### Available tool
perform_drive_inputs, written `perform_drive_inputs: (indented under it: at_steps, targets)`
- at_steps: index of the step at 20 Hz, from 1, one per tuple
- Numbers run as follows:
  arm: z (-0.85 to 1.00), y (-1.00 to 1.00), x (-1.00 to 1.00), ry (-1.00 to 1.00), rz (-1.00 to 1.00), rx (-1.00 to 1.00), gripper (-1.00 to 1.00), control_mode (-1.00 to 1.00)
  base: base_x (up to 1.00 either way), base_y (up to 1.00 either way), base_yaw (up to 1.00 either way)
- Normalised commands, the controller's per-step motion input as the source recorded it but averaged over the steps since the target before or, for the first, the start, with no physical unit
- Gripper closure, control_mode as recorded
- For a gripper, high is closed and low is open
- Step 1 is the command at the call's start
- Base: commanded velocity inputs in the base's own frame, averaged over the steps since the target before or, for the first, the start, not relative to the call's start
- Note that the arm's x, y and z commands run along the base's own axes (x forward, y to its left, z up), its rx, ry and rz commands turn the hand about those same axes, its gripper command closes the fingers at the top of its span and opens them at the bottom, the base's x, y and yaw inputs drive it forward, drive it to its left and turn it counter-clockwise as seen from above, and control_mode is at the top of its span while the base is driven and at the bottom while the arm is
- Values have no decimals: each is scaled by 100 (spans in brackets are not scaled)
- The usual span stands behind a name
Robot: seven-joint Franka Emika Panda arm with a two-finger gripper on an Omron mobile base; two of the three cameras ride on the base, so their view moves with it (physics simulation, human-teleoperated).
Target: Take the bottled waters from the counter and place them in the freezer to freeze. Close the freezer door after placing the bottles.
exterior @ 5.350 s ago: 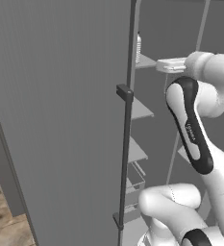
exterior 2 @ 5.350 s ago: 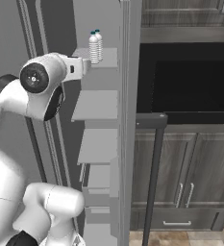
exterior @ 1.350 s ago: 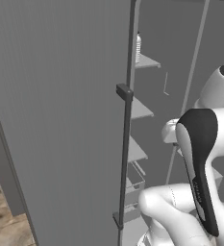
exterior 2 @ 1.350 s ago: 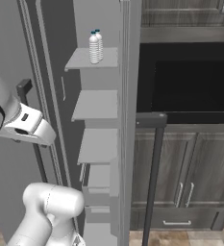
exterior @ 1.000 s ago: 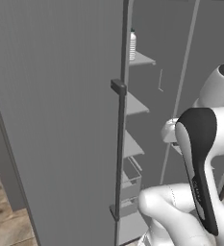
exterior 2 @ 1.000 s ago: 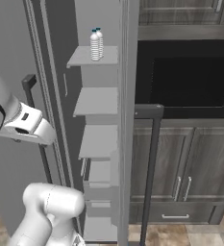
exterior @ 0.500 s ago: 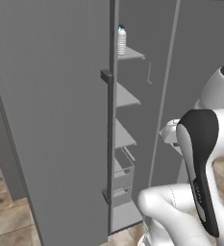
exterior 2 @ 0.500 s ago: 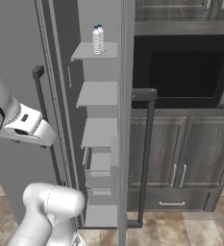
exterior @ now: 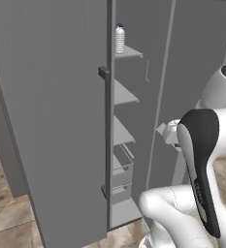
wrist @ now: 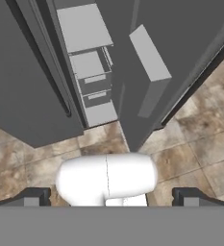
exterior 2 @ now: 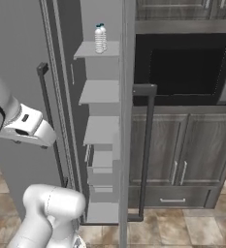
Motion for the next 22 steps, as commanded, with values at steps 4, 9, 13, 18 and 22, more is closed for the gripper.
perform_drive_inputs:
  at_steps: [4,9,13,18,22]
  targets:
    - [0,0,0,0,0,0,-100,100,-47,-13,4]
    - [0,0,0,0,0,0,-100,100,-56,-14,6]
    - [0,0,0,0,0,0,-100,100,-56,-25,11]
    - [0,0,0,0,0,0,-100,100,-38,-31,16]
    - [0,0,0,0,0,0,-100,100,0,-25,24]
